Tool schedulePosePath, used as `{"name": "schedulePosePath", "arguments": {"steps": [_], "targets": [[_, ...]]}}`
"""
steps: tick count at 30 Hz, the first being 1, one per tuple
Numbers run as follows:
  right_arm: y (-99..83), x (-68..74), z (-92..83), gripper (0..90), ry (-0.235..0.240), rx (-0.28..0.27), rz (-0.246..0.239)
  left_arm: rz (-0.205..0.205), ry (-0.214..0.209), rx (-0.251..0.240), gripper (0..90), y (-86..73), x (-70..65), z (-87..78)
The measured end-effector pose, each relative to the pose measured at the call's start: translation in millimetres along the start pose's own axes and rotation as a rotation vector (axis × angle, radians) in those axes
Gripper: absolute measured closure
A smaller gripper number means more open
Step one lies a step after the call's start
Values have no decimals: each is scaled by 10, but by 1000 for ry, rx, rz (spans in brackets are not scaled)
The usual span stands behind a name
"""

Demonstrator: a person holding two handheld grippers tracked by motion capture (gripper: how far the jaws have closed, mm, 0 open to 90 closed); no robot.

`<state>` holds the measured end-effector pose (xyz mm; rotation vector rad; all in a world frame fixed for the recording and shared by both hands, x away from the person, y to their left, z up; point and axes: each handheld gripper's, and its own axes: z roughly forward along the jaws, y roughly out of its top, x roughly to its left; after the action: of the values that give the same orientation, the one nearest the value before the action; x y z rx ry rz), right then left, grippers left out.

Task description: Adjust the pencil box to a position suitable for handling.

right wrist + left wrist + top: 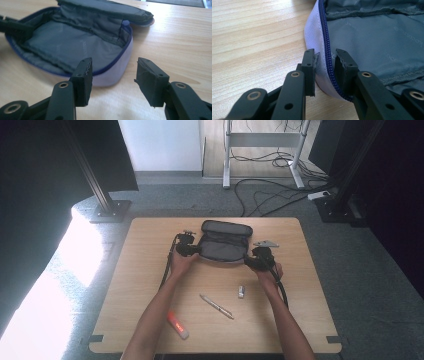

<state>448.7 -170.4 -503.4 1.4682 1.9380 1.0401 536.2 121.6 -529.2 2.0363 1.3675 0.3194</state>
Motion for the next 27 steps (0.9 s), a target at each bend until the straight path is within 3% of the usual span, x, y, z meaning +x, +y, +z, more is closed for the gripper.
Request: {"name": "schedulePosePath", "arguments": {"steps": [14,27], "targets": [[80,10,289,482,-8,10,36,-6,-4,-3,719,-9,14,5],[9,-38,453,510,-14,55,39,-8,-10,-7,717,-20,36,18]]}}
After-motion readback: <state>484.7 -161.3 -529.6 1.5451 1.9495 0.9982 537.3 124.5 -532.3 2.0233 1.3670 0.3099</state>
